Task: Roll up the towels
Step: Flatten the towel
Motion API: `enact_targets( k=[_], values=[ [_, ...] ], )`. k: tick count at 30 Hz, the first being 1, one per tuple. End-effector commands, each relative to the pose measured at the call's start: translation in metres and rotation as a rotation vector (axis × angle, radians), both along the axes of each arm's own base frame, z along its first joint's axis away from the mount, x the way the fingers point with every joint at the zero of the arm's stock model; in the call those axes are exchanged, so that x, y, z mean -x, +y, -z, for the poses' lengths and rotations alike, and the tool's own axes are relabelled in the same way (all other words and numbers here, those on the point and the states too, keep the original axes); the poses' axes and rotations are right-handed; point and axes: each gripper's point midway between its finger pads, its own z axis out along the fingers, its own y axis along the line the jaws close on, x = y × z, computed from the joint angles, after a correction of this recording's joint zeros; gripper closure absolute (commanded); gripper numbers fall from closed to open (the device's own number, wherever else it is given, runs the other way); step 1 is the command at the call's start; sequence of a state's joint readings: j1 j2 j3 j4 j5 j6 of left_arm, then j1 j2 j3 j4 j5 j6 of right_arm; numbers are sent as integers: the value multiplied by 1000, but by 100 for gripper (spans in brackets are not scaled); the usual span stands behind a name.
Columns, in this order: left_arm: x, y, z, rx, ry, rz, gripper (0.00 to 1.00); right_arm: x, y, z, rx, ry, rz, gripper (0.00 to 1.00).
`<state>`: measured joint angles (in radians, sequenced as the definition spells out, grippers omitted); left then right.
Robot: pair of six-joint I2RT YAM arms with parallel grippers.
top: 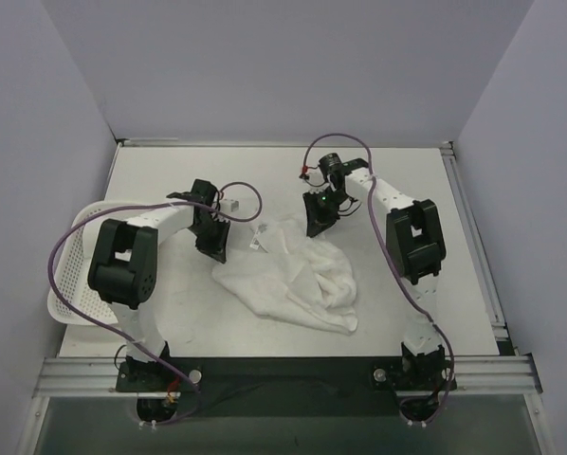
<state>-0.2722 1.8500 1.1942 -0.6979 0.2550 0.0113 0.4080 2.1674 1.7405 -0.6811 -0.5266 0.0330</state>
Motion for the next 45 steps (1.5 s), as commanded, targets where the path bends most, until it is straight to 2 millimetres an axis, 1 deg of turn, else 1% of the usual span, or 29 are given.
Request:
enact_targets(
  k=[1, 2, 3, 6, 7, 8, 10, 11, 14, 15, 16, 17, 18, 19, 21, 23, 24, 26, 27, 28, 29, 30, 32, 34, 38, 39, 42, 44, 45],
  values=[
    [-25, -13, -11, 58, -59, 20, 90, 2, -29, -34, -55, 6, 55, 97],
    [-32, -15, -16, 62, -78, 27, 97, 5, -40, -37, -50, 20, 68, 100],
    [-47, -15, -28, 68, -124, 30, 100, 0, -60, -41, -47, 12, 99, 100],
    [-77, -17, -62, 101, -226, 60, 100, 13, -99, -56, -22, 0, 116, 100],
    [-99, -16, -90, 119, -306, 71, 100, 13, -121, -66, -6, -25, 148, 100],
    [-106, -19, -104, 151, -335, 88, 100, 29, -137, -61, 21, 7, 123, 100],
    [-126, -15, -141, 194, -427, 117, 100, 47, -167, -64, 87, -2, 116, 100],
    [-128, -18, -154, 242, -449, 138, 100, 69, -177, -54, 119, 48, 72, 100],
    [-131, -17, -178, 312, -484, 191, 100, 94, -184, -56, 135, 81, 30, 100],
    [-127, -20, -177, 340, -466, 213, 100, 90, -179, -64, 110, 69, 49, 88],
    [-116, -25, -178, 399, -438, 253, 100, 83, -170, -69, 65, 60, 64, 56],
    [-110, -28, -178, 435, -423, 274, 100, 72, -161, -77, 32, 44, 86, 46],
    [-102, -32, -183, 482, -421, 297, 100, 52, -153, -94, -2, 7, 134, 40],
    [-95, -35, -190, 530, -424, 324, 100, 38, -144, -91, -25, 25, 152, 34],
    [-77, -42, -211, 636, -442, 367, 100, 19, -122, -97, -73, 21, 145, 33],
    [-67, -43, -223, 665, -476, 407, 100, -13, -106, -97, -77, -15, 162, 33],
    [-59, -42, -232, 659, -510, 428, 100, -22, -95, -84, -48, -5, 147, 33],
    [-53, -39, -236, 642, -535, 440, 100, -46, -78, -87, -57, -50, 167, 33],
    [-49, -37, -240, 631, -552, 444, 100, -50, -61, -72, -60, -22, 144, 33],
    [-48, -35, -241, 624, -555, 443, 100, -60, -50, -79, -82, -46, 148, 33],
    [-47, -35, -240, 620, -555, 444, 100, -62, -38, -77, -91, -38, 151, 33],
    [-46, -33, -241, 618, -553, 443, 100, -63, -25, -65, -89, -20, 136, 33],
    [-45, -33, -238, 618, -544, 442, 100, -69, -6, -67, -106, -40, 130, 32],
    [-44, -33, -233, 618, -527, 437, 100, -62, 15, -60, -112, -28, 90, 26],
    [-45, -32, -230, 610, -519, 430, 100, -43, 42, -38, -118, 36, 48, 25],
    [-45, -32, -229, 607, -517, 430, 100, -37, 43, -27, -104, 67, 43, 26],
    [-46, -30, -227, 600, -517, 426, 100, -22, 45, -11, -89, 124, 30, 29],
    [-47, -29, -225, 590, -516, 423, 100, -16, 46, -8, -93, 145, 25, 37],
    [-48, -29, -225, 591, -515, 421, 100, -11, 47, -11, -103, 154, 15, 59]
  ],
)
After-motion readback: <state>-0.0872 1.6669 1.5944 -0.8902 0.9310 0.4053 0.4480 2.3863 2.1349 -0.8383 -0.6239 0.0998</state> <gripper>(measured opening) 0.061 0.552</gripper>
